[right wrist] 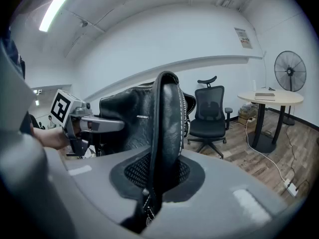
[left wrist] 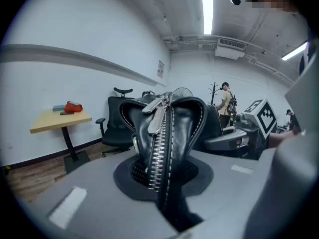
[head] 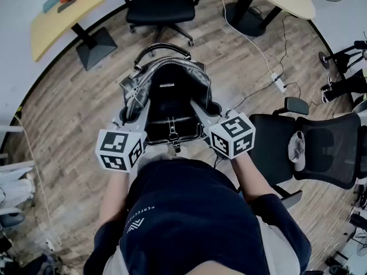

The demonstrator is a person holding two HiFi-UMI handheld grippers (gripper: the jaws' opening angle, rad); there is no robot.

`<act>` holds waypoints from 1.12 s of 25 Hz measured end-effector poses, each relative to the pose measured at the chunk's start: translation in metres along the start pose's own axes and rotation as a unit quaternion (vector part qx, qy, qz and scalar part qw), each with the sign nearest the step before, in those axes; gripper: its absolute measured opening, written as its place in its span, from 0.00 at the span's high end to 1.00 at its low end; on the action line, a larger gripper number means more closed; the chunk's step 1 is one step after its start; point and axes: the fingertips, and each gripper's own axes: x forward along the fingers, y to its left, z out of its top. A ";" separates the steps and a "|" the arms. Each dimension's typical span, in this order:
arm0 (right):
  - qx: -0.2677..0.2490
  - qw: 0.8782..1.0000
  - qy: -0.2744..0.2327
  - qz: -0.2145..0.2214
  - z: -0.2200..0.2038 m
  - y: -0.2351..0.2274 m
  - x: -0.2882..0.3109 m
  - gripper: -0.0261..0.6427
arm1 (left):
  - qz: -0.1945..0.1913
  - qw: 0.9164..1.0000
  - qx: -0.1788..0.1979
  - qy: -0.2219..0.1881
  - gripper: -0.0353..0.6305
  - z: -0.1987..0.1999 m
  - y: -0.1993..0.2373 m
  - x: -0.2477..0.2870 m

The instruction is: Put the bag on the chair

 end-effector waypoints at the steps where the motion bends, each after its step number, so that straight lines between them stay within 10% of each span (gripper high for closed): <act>1: 0.001 1.000 0.001 0.000 -0.001 -0.001 0.000 0.92 | 0.000 1.000 0.001 0.001 0.83 -0.001 0.000 0.001; 28: 0.023 0.999 0.027 -0.015 0.035 -0.058 0.092 0.91 | 0.001 1.000 0.007 0.005 0.82 0.018 0.082 0.087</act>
